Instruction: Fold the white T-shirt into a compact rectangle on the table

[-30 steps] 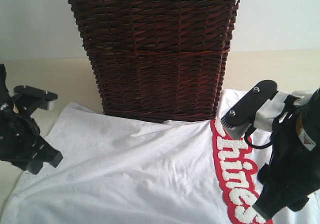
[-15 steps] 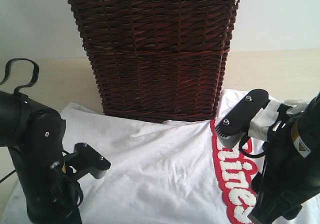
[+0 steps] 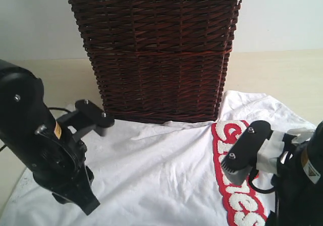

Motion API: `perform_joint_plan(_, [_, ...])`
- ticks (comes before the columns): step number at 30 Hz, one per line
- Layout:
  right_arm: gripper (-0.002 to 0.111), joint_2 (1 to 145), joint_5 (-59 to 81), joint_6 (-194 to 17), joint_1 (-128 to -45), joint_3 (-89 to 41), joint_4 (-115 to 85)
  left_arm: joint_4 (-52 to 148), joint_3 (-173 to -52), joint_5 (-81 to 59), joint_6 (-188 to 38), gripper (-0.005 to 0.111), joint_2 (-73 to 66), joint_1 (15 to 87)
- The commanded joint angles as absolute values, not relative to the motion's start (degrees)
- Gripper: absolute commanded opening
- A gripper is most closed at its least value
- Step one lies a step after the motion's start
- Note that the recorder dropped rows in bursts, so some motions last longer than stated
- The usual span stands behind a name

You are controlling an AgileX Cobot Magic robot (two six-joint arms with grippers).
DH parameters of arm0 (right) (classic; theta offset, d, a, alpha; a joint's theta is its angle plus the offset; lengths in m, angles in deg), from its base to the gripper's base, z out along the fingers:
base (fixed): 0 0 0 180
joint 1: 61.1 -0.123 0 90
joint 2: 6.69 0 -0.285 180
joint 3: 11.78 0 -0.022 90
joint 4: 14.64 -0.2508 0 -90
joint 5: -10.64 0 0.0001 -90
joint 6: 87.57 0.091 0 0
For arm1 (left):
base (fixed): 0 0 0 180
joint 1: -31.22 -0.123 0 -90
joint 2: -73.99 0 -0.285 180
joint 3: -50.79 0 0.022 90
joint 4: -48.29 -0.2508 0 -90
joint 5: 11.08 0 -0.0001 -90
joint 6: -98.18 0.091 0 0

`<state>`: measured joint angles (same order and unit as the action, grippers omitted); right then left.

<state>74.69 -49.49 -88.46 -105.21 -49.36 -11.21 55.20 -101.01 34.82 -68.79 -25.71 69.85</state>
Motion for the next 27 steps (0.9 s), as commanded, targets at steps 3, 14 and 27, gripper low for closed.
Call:
perform_joint_plan(3, [0.059, 74.23, -59.32, -90.29, -105.42, -49.79, -11.57, 56.95, -103.57, 34.46, -68.53, 0.041, -19.78, 70.07])
perform_joint_plan(14, [0.059, 85.23, -54.14, -80.42, -105.42, -55.30, -8.68, 61.24, -103.95, 36.09, -67.00, 0.041, -19.24, 70.07])
perform_joint_plan(27, [0.000, 88.75, -59.32, -80.75, -105.42, -50.70, -3.44, 62.29, -103.95, 35.38, -67.00, 0.041, -19.24, 70.07])
